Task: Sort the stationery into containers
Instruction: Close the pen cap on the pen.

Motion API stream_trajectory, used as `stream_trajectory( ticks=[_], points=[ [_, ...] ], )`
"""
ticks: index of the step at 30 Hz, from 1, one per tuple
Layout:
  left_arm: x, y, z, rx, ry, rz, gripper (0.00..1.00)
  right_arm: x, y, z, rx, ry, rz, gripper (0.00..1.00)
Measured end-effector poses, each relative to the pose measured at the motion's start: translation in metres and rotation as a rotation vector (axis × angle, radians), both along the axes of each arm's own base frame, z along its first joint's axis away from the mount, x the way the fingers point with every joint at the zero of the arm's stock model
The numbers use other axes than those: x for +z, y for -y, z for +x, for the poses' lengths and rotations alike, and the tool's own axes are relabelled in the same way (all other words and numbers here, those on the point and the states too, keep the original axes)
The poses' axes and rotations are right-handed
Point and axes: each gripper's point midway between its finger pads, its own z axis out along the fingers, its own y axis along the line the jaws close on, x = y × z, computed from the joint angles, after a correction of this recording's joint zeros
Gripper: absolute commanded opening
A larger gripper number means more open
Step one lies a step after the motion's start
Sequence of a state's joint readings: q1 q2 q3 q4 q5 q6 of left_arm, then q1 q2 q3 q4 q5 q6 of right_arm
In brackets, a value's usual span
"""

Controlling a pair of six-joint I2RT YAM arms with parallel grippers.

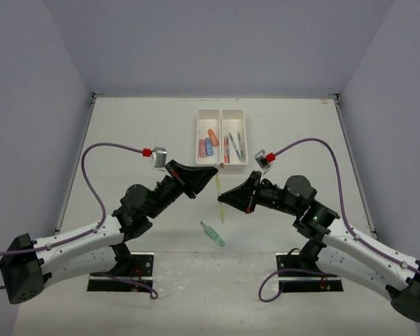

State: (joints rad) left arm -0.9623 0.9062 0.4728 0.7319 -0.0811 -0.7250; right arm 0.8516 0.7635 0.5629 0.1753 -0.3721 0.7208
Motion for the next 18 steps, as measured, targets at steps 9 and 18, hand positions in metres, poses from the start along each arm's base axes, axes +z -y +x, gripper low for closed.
stream_trajectory(
  ticks=[9,18],
  points=[
    [0.001,0.005,-0.003,-0.035,-0.026,-0.028,0.0,0.008,0.002,0.011,-0.051,0.039,-0.01,0.0],
    [0.007,0.0,0.003,-0.008,-0.049,-0.061,0.02,0.021,-0.002,0.027,-0.082,0.131,-0.094,0.0]
  ],
)
